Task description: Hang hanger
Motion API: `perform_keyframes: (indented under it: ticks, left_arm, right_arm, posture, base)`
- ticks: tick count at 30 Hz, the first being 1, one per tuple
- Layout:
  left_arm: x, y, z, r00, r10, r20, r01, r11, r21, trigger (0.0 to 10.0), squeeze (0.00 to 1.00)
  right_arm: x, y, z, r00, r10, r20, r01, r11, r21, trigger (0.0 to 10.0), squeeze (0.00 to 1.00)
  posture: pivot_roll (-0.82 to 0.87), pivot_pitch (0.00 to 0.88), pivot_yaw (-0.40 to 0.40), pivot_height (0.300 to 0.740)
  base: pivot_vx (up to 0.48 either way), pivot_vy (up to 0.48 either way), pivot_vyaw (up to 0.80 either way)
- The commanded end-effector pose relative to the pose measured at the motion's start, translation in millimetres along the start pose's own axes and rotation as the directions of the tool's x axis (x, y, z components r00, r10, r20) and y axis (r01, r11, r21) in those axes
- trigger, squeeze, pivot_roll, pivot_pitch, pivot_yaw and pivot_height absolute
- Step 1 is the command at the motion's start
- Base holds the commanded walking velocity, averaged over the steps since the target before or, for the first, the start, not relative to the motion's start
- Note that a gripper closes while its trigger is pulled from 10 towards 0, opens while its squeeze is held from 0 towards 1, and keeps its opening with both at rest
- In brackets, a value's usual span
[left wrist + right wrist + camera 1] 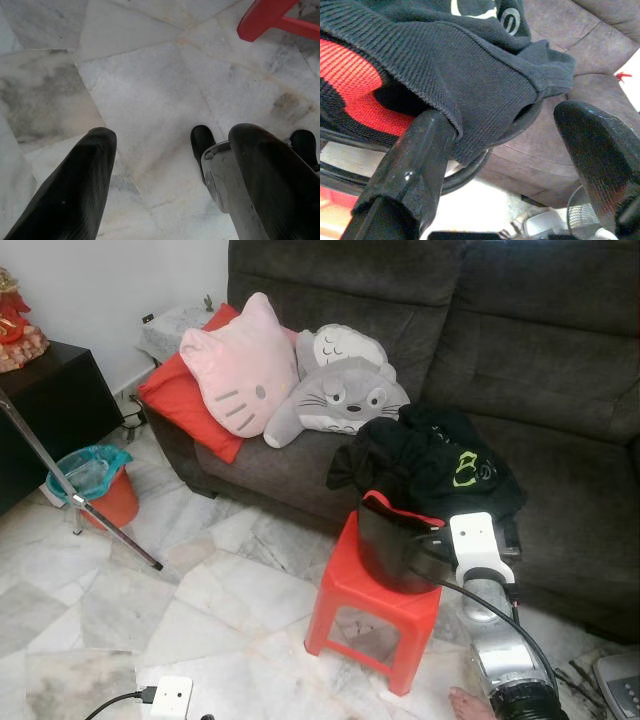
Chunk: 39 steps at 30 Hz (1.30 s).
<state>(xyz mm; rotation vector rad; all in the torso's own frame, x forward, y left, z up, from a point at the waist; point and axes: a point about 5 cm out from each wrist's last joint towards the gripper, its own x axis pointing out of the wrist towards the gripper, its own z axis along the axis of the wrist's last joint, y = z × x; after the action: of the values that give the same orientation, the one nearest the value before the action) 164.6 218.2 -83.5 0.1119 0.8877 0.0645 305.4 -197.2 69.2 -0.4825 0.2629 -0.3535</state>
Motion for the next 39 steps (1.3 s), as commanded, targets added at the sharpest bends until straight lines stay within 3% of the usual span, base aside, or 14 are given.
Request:
perform_keyframes:
  ticks: [1,5,8,11,22,35,39]
  left_arm:
    - [-0.7,0.6,-3.5,1.0,0.007,-0.016,-0.007,1.0,0.006,10.0,0.0]
    - [-0.7,0.6,-3.2,1.0,0.009,-0.015,-0.009,1.0,0.008,10.0,0.0]
    - [-0.6,0.7,-3.1,1.0,0.01,-0.014,-0.009,1.0,0.008,10.0,0.0]
    - [-0.6,0.7,-3.0,1.0,0.008,-0.014,-0.008,1.0,0.008,10.0,0.0]
    - [-0.7,0.7,-3.4,1.0,0.01,-0.016,-0.01,1.0,0.009,10.0,0.0]
    - [-0.6,0.4,-3.2,1.0,0.01,-0.015,-0.01,1.0,0.01,10.0,0.0]
    - [-0.6,0.3,-3.2,1.0,0.009,-0.015,-0.009,1.0,0.009,10.0,0.0]
  right_arm:
    - [0.9,2.7,4.3,1.0,0.004,0.021,-0.005,1.0,0.028,10.0,0.0]
    - [1.9,-1.6,18.5,0.993,-0.034,0.11,0.03,0.999,0.037,10.0,0.0]
    - [2.4,-9.3,34.3,0.972,-0.076,0.223,0.082,0.997,-0.017,10.0,0.0]
    - [4.1,-15.1,39.7,0.958,-0.115,0.262,0.126,0.992,-0.026,10.0,0.0]
    - [6.7,-7.9,10.6,0.992,-0.079,0.103,0.086,0.994,-0.062,10.0,0.0]
    - [8.0,-3.2,-0.3,0.997,-0.062,0.038,0.066,0.993,-0.102,10.0,0.0]
    - [7.6,-5.0,3.9,0.994,-0.084,0.072,0.09,0.993,-0.079,10.0,0.0]
  posture:
    - [-0.09,0.044,0.014,0.74]
    - [-0.09,0.044,0.015,0.74]
    - [-0.09,0.045,0.016,0.74]
    - [-0.09,0.045,0.016,0.74]
    - [-0.09,0.048,0.017,0.74]
    - [-0.09,0.046,0.017,0.74]
    - [-0.09,0.046,0.017,0.74]
  base:
    - [0.0,0.0,0.0]
    - [0.0,0.0,0.0]
    - [0.0,0.0,0.0]
    - [0.0,0.0,0.0]
    - [0.0,0.0,0.0]
    - [0.0,0.0,0.0]
    - [0.0,0.0,0.0]
